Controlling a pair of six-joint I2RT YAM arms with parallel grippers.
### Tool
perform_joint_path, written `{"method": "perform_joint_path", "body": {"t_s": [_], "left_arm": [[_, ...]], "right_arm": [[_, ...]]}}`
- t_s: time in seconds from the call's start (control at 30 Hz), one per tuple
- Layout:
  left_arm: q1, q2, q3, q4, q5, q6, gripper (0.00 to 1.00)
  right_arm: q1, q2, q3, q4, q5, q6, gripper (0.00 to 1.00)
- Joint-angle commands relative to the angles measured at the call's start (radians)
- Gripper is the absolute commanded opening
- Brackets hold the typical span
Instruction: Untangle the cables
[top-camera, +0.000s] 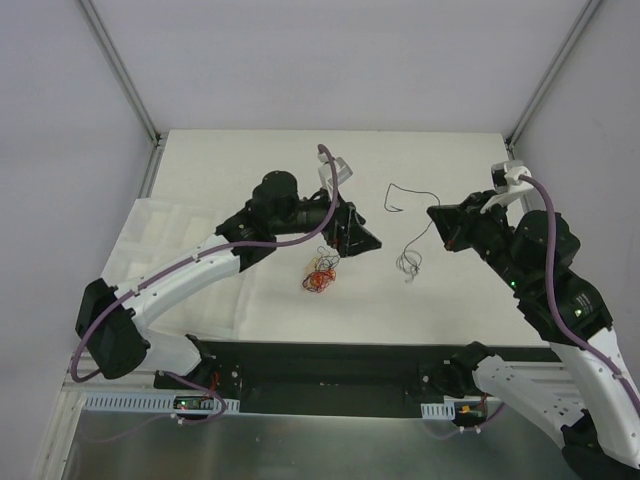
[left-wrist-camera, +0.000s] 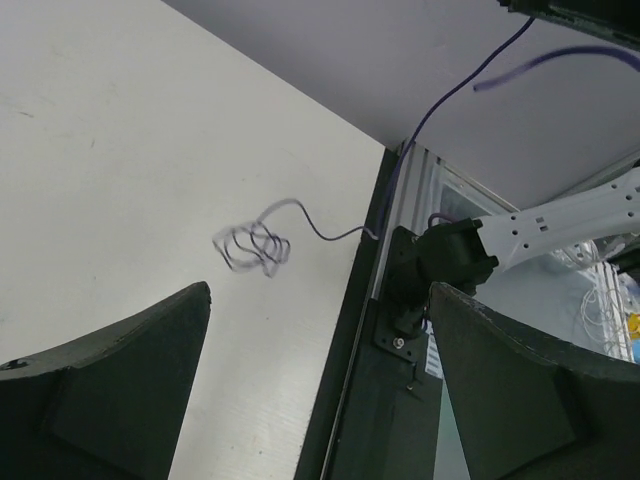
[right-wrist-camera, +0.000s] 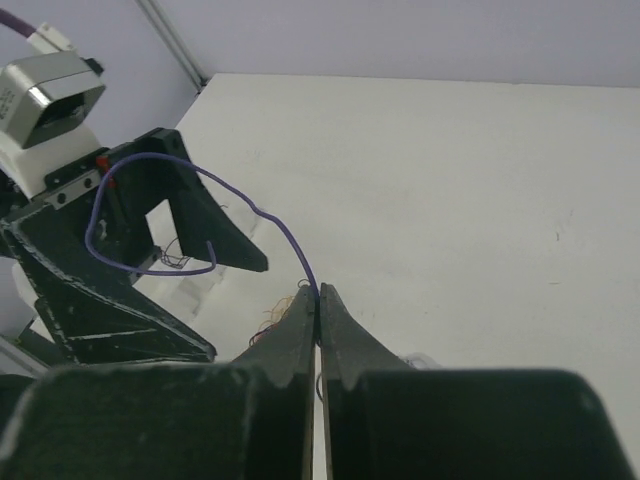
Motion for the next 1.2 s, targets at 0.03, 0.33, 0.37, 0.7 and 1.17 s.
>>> {"method": "perform_joint_path", "body": {"t_s": [0.03,0.33,0.37,0.7,1.17], "left_arm": [[-0.052,0.102,0.129,0.057,0.057,-0.012,0.90],[-0.137,0.186,0.169,0.224,0.239,-0.107,0.90],[-0.143,0.192,0.174,0.238,0.239,-0.115,0.89],[-0.146,0.238,0.267,0.183,0.244,-0.133,0.20],[-0.146,0.180,0.384,-0.018,0.049,-0.238,0.00]], "right_arm": [[-0.002,0.016,-0.012,0.074,-0.089,0.063,0.00],[-0.002,0.002,-0.042,0.100,-0.170,0.103,0.01],[-0.004,-0.001,-0.046,0.106,-0.178,0.109,0.00],[0.000,-0.017,-0.066,0.126,-0.212,0.135,0.01],[-0.005,-0.165,-0.340,0.051,-0.122,0.085,0.67]]}}
